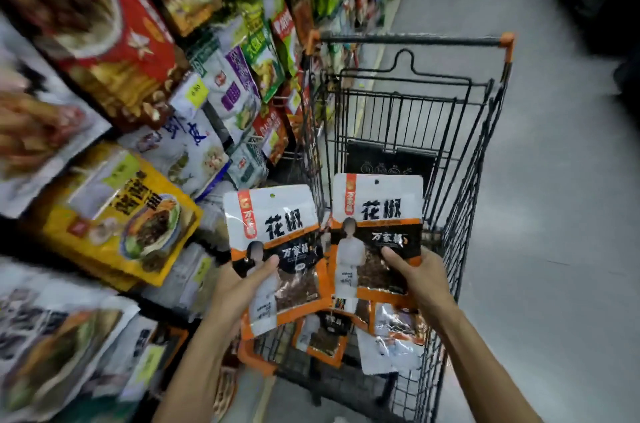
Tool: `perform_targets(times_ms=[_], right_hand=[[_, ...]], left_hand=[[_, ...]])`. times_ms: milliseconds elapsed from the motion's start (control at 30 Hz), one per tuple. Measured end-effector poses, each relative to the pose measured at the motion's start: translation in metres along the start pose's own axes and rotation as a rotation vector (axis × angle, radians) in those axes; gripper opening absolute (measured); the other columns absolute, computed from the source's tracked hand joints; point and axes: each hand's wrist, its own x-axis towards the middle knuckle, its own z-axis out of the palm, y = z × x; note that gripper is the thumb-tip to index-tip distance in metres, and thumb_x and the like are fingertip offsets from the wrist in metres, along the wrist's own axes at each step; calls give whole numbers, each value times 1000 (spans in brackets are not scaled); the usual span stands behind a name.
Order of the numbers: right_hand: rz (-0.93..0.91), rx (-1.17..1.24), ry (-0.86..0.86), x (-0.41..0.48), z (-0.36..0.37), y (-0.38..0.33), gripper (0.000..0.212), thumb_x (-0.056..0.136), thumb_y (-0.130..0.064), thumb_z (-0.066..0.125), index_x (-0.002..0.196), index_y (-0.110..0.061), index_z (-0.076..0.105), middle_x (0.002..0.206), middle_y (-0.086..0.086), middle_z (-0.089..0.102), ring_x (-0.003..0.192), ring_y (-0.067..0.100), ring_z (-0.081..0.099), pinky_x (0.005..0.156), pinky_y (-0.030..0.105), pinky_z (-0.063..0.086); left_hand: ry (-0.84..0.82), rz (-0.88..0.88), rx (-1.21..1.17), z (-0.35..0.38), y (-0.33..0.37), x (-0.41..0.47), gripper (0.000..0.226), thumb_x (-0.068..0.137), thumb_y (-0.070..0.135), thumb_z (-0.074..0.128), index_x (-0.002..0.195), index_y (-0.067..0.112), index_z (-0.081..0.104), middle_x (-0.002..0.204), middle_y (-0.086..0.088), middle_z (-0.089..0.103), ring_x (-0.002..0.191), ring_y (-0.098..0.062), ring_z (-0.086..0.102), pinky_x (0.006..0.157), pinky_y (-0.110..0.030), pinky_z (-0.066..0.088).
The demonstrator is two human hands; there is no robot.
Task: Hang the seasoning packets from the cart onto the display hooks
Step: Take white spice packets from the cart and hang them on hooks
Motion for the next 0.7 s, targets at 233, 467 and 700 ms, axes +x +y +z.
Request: perform_targets(times_ms=[233,467,700], right_hand=[[-213,-54,-306,-77,19,-70,56,68,-44,75,85,6,61,84,28,67,76,41,66,79,55,54],[-379,-67,-614,-166,86,-119,44,61,-48,77,82,-10,69,71,15,66,70,23,65,63,25,52],[-569,-89,-885,-272,179,-138,74,57,-66,77,89,-1,67,82,26,66,75,37,64,71,34,55]], left_hand=[[189,116,-109,-82,29,-132,73,61,45,81,126,24,54,116,11,64,115,-12,58,96,-36,48],[450,237,-83,-178,39,-274,43,57,54,80,71,21,56,74,-4,53,66,-15,55,64,-27,47],[726,354,-107,-271,27,-409,80,57,50,81,125,14,57,103,7,68,98,-4,64,88,-43,56]])
